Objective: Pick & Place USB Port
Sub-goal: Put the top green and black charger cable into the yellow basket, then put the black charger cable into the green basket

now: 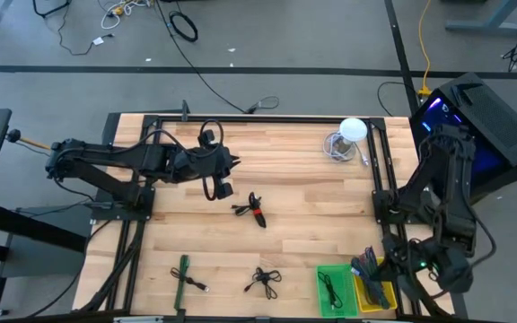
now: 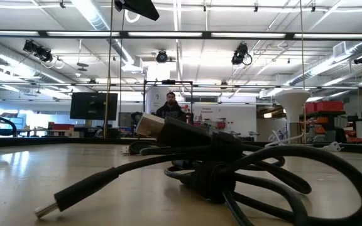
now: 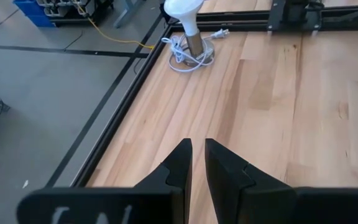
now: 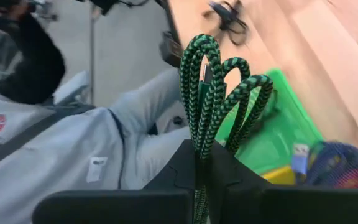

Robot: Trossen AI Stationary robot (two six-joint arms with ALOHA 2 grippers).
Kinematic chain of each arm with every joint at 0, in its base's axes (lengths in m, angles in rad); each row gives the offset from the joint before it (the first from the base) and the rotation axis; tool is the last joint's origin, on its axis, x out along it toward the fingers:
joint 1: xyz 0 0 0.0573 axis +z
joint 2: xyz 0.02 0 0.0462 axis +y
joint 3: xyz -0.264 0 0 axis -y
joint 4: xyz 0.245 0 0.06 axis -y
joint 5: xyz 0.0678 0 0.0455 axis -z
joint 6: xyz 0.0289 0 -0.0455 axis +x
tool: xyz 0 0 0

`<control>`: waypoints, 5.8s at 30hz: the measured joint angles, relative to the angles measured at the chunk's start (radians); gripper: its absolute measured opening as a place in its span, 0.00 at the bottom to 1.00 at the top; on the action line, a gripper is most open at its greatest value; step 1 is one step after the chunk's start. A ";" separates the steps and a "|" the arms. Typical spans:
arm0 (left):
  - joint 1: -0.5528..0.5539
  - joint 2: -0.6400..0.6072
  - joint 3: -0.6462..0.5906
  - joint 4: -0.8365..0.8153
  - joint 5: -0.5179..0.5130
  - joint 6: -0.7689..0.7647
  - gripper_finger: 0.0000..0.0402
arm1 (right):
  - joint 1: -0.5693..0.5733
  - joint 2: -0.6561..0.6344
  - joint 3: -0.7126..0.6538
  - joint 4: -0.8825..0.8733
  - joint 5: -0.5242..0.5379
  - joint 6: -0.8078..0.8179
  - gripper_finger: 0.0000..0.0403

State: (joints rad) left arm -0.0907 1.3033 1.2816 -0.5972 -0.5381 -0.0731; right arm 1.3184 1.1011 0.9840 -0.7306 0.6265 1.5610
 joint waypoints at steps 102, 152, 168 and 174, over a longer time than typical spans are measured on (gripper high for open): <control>0.002 -0.219 -0.066 -0.393 -0.123 -0.168 0.12 | -1.056 0.588 -0.002 0.652 -0.422 -1.073 0.36; 0.086 0.391 -0.517 0.746 0.383 -0.046 0.46 | -1.181 0.610 -0.001 0.792 -0.538 -1.280 0.36; 0.089 0.452 -0.516 0.930 0.415 -0.052 0.22 | -1.181 0.610 -0.001 0.780 -0.537 -1.283 0.36; 0.088 0.452 -0.516 0.950 0.435 -0.078 0.23 | -1.181 0.610 -0.001 0.773 -0.537 -1.283 0.36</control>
State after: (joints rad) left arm -0.0029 1.7550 0.7658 0.3530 -0.1030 -0.1514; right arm 0.1379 1.7111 0.9833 0.0429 0.0891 0.2779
